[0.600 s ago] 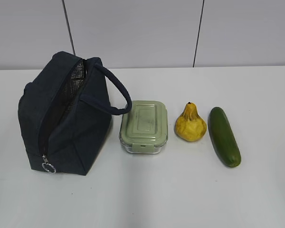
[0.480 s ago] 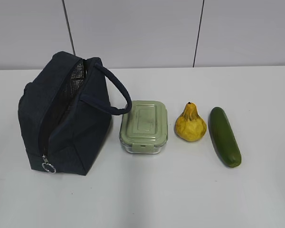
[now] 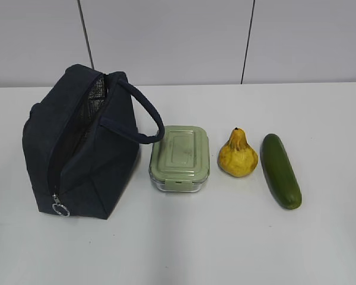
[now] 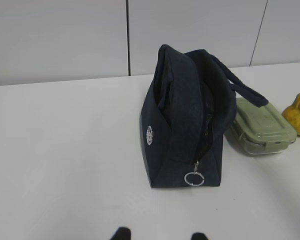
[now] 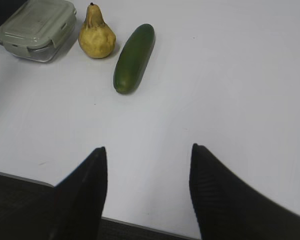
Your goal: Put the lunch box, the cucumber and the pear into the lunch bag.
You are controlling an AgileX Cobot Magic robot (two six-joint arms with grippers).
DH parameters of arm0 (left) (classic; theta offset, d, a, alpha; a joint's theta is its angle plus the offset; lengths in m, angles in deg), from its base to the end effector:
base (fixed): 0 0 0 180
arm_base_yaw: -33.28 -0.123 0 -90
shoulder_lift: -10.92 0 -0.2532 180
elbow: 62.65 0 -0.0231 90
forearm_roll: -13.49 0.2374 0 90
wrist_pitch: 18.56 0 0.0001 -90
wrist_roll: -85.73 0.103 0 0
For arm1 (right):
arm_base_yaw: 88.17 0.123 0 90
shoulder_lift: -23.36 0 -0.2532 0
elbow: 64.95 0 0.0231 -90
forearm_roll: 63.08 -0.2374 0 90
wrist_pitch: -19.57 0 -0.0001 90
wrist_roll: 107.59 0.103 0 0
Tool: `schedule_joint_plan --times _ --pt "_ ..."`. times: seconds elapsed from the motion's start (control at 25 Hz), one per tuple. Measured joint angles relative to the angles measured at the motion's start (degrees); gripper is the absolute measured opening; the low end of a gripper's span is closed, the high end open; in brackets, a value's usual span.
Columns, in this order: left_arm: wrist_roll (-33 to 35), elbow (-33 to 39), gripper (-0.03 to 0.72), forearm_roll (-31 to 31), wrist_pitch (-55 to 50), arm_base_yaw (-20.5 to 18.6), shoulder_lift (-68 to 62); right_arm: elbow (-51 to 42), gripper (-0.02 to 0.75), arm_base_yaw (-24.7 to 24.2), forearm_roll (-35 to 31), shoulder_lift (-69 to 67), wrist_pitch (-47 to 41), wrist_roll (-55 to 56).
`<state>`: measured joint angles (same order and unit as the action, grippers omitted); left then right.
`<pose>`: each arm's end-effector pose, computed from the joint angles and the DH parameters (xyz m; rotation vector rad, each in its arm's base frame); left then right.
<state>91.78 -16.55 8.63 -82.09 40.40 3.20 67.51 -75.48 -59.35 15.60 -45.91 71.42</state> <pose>0.0172 -0.0100 0.2687 0.2433 2.0326 -0.1130 0.0203 -0.0017 0.2587 -0.2439 2.0923 0.0438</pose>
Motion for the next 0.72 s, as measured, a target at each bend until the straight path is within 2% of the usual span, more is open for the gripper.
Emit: schedule_joint_plan --times 0.72 --pt "0.0 0.0 0.237 -1.4 0.1 0.0 -0.5 0.0 0.417 0.0 0.0 0.0 0.1 0.0"
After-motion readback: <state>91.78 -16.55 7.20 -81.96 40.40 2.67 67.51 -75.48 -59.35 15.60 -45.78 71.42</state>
